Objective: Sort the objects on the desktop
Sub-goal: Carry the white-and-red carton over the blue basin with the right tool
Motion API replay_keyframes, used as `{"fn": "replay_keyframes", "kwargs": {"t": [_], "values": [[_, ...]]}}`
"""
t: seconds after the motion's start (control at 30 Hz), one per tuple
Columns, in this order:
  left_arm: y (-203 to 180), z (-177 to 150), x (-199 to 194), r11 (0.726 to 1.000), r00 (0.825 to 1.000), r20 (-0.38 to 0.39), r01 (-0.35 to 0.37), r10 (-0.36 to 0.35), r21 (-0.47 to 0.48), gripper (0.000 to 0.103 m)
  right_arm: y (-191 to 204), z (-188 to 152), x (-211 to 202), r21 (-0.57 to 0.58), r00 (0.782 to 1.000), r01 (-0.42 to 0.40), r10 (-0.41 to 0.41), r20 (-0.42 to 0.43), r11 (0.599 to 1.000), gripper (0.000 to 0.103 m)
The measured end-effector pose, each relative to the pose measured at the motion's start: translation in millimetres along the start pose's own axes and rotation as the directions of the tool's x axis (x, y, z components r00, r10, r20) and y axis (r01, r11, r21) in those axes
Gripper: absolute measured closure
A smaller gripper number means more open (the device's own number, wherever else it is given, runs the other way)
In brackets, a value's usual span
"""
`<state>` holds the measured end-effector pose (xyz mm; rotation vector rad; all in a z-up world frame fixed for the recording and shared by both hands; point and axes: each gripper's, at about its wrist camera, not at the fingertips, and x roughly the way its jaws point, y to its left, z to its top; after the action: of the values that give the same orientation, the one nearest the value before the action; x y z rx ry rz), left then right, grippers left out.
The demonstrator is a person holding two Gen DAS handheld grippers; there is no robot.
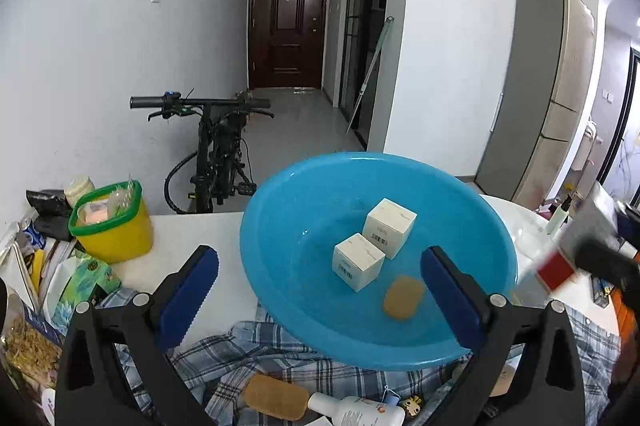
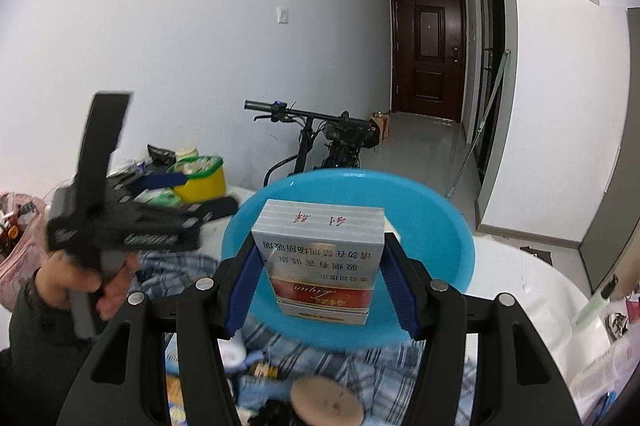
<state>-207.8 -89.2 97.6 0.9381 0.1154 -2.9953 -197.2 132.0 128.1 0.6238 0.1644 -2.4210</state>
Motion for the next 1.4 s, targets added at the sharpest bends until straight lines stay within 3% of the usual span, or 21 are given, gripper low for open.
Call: {"fn": "replay_keyframes", "kwargs": {"t": [0.17, 0.37, 0.47, 0.93, 1.1, 1.4], "values": [[11.5, -0.4, 0.9, 0.999, 0.999, -0.018, -0.051, 0.05, -0.012, 0.0, -8.1, 15.6, 23.7, -0.004, 1.0, 0.013, -0.013, 0.004, 1.0, 0.046], [24.5, -0.7, 0.2, 0.997, 0.998, -0.032, -0.059, 0.057, -0.052, 0.0, -15.6, 18.3, 51.4, 0.005, 0.999, 0.047, -0.047, -0.005, 0.999, 0.046], [24.1, -2.1, 2.8, 0.995, 0.995, -0.043, -0.088, 0.086, -0.045, 0.0, -14.3, 14.6, 62.9, 0.001, 0.999, 0.021, -0.021, -0.035, 1.0, 0.046], [-11.4, -2.7, 3.2, 0.991, 0.993, -0.032, -0.114, 0.116, 0.063, 0.0, -25.7, 16.1, 38.7, 0.053, 0.999, -0.024, 0.023, 0.026, 0.998, 0.046], [-20.4, -3.8, 5.6, 0.992, 0.995, -0.038, -0.089, 0.093, 0.09, 0.0, -32.8, 14.3, 38.9, 0.072, 0.999, -0.028, 0.026, 0.023, 0.997, 0.046], [-25.8, -5.6, 9.8, 0.987, 0.992, -0.048, -0.115, 0.121, 0.111, 0.0, -31.6, 12.2, 39.8, 0.064, 0.999, -0.034, 0.034, 0.013, 0.997, 0.046]]}}
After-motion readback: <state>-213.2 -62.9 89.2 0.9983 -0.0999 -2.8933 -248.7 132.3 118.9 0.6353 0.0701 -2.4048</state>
